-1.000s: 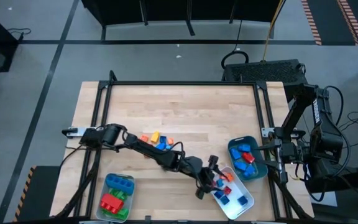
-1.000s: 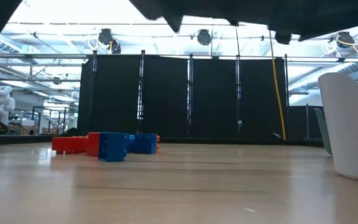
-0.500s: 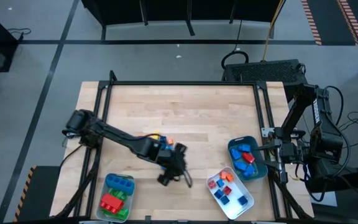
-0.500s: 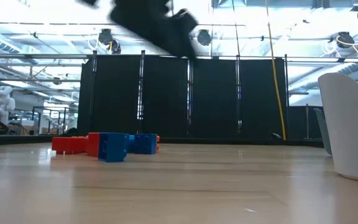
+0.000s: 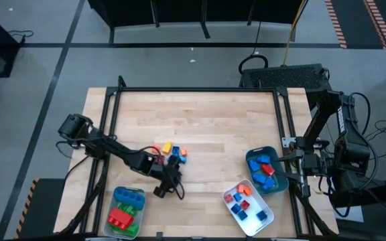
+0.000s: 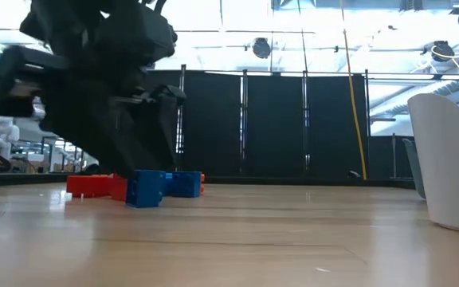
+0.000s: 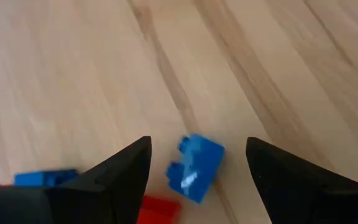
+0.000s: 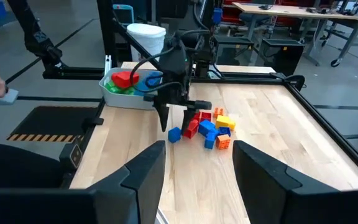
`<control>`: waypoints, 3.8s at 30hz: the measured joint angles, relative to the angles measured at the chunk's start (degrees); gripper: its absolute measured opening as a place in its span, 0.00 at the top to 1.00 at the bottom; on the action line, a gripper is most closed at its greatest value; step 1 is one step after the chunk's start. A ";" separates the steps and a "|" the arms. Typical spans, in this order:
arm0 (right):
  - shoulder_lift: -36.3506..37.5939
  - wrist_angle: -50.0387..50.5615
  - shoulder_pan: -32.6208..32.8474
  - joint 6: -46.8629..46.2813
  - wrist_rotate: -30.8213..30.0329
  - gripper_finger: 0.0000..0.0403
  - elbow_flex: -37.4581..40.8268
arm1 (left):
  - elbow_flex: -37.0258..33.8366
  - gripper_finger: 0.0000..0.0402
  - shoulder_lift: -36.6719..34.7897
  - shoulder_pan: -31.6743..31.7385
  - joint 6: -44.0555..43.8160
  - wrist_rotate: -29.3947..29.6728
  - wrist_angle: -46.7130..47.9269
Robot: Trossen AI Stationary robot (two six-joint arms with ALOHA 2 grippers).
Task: Sort blocks by size
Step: Put the small square blue game piece into the white bin
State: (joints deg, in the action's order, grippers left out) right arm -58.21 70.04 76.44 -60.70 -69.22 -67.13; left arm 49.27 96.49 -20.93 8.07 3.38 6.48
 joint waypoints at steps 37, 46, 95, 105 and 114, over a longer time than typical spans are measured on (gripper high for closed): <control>0.00 0.00 0.00 -0.66 0.01 0.58 0.00 | 10.88 0.77 5.03 3.01 2.65 0.37 -20.33; 0.00 0.00 0.00 -1.05 0.03 0.58 0.00 | 18.62 0.77 11.68 4.97 7.31 -4.83 -38.97; 0.00 0.00 0.00 -0.89 0.54 0.58 0.02 | 28.46 0.40 9.18 9.68 5.70 4.00 21.85; -0.02 0.05 -0.02 0.24 0.51 0.58 0.02 | 5.61 0.40 1.40 10.97 2.44 9.14 7.24; 0.00 0.03 0.00 -0.12 0.22 0.58 0.02 | -0.31 0.40 1.25 12.07 1.21 6.45 0.34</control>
State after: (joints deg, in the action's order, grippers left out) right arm -58.22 70.06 76.44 -60.82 -69.00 -67.11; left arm 48.95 97.73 -8.86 9.28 9.82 6.82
